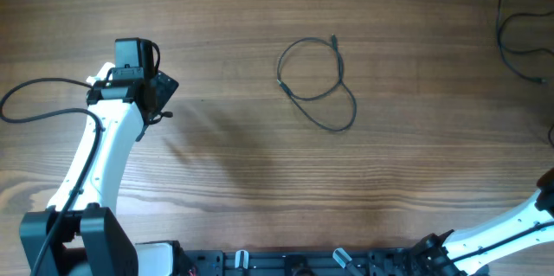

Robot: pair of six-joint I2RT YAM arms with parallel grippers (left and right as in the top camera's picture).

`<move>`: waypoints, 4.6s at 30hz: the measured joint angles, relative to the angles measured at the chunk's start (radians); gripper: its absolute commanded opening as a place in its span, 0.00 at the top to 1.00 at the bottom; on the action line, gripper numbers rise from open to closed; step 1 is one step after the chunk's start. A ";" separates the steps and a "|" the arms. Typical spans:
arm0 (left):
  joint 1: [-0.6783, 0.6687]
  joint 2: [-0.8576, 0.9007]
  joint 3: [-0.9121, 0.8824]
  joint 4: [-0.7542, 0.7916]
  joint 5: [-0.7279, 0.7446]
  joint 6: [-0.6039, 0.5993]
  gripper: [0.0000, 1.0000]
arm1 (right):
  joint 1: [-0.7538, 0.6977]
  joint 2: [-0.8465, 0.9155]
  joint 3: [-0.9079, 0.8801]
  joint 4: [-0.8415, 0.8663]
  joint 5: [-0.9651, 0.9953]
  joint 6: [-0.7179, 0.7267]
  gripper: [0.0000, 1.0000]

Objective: Untangle cables

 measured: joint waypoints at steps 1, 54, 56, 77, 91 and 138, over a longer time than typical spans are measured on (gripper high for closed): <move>0.000 0.000 0.000 0.000 0.000 0.000 0.00 | 0.003 -0.001 0.000 0.019 -0.100 -0.003 0.00; 0.000 0.000 0.000 0.000 0.000 0.000 0.00 | 1.012 -0.020 -0.073 -0.341 -0.008 0.203 0.96; 0.000 0.000 0.000 0.000 0.000 0.000 0.00 | 0.890 0.002 -0.037 -0.279 0.042 0.150 0.96; 0.000 0.000 0.000 0.000 0.000 0.000 0.00 | 0.723 0.009 0.003 0.056 -0.107 -0.399 0.00; 0.000 0.000 0.000 0.000 0.000 0.000 0.00 | 0.793 0.012 0.003 -0.287 0.198 0.216 0.00; 0.000 0.000 0.000 0.000 0.000 0.000 0.00 | 0.595 -0.274 -0.004 -0.008 0.195 0.117 0.96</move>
